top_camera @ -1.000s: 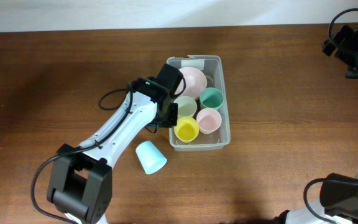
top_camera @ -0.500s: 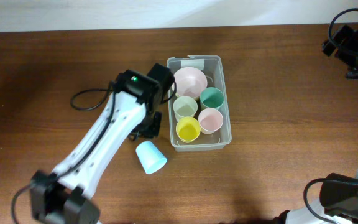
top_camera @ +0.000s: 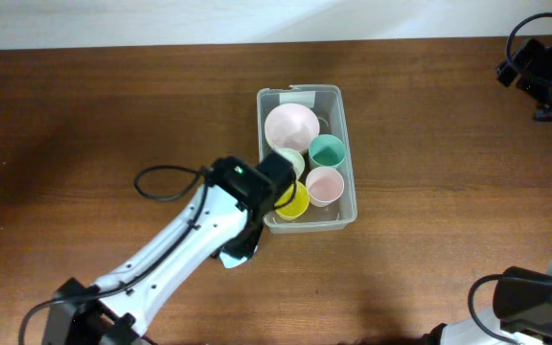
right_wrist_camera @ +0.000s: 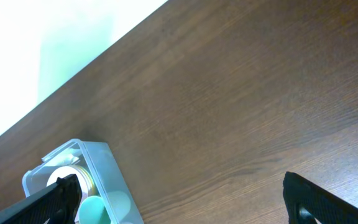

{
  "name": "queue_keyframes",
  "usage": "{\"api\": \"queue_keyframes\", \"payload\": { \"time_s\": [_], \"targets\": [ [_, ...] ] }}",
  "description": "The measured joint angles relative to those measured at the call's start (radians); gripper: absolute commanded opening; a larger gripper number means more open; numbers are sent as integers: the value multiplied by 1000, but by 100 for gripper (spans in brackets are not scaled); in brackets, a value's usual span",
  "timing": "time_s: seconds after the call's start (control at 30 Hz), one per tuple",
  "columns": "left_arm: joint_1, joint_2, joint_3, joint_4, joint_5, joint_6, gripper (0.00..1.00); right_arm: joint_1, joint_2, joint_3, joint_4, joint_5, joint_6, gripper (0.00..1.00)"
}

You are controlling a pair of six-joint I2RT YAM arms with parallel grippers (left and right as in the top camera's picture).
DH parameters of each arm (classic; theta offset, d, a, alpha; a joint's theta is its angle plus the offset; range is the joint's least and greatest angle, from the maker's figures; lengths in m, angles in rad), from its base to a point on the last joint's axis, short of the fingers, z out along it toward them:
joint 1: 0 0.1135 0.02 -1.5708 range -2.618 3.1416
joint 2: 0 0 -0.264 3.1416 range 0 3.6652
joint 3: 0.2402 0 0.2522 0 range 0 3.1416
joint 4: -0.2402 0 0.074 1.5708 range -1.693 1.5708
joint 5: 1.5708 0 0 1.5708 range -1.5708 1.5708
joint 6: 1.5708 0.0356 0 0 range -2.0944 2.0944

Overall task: Pack container
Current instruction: 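Reach the left gripper to the tipped-over light blue cup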

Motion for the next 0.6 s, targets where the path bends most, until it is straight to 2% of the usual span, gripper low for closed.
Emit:
{"api": "queue_keyframes", "payload": {
  "time_s": [0.17, 0.37, 0.6],
  "targets": [
    [-23, 0, -98, 73, -44, 0, 38, 0, 0, 0, 0, 0, 0, 99],
    [-104, 1, -126, 100, -89, 0, 43, 0, 0, 0, 0, 0, 0, 99],
    [-191, 1, -176, 205, -121, 8, 46, 0, 0, 0, 0, 0, 0, 99]
  ]
}}
